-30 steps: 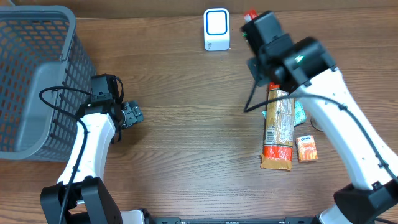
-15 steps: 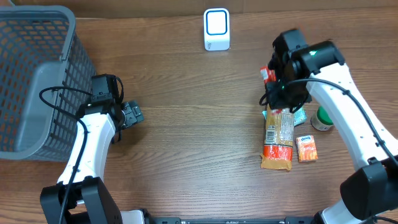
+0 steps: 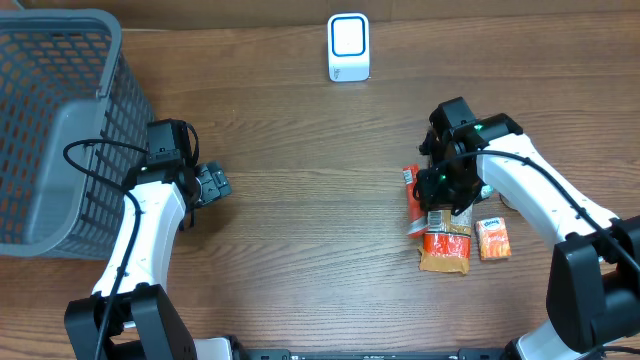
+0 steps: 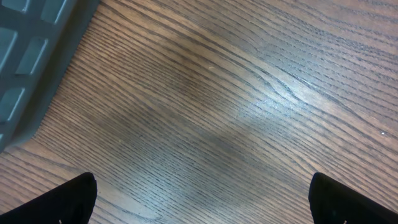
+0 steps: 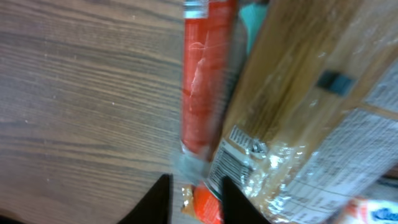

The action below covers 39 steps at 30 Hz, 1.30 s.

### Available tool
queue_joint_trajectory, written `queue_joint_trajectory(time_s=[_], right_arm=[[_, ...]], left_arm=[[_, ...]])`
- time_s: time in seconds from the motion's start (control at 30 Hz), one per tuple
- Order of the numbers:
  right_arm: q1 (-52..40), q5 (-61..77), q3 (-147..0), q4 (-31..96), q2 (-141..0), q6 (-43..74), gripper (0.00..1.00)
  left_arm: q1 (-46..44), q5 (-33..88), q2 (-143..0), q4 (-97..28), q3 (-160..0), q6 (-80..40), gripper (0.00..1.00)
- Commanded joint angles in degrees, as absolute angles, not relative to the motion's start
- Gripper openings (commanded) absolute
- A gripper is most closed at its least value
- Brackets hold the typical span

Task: Scan the item barcode
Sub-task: 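Carry the red stick packet back right and lower it near the spaghetti, then open the right gripper to release the red stick packet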

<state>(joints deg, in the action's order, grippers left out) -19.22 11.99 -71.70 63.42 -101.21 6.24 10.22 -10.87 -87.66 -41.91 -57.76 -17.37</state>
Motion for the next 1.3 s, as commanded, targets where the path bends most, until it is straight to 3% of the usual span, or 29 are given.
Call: queue_joint_trajectory(time_s=[0.0, 0.03, 0.13, 0.53, 1.27], right_arm=[[-19.53, 13.56, -71.31, 62.48, -100.92, 6.13, 0.5], [-19.53, 13.56, -71.31, 62.37, -100.9, 5.98, 0.57], [-19.53, 13.58, -71.31, 62.13, -99.63, 6.0, 1.0], [-17.82, 13.58, -71.31, 60.55, -82.48, 6.2, 1.0], [-17.85, 13.58, -71.31, 60.49, -82.43, 6.2, 1.0]], left_arm=[[10.07, -10.48, -87.42, -41.71, -58.76, -16.88, 1.0], [10.07, -10.48, -87.42, -41.71, -58.76, -16.88, 1.0], [10.07, -10.48, -87.42, -41.71, -58.76, -16.88, 1.0], [10.07, -10.48, -87.42, -41.71, -58.76, -16.88, 1.0], [10.07, -10.48, -87.42, -41.71, -58.76, -16.88, 1.0]])
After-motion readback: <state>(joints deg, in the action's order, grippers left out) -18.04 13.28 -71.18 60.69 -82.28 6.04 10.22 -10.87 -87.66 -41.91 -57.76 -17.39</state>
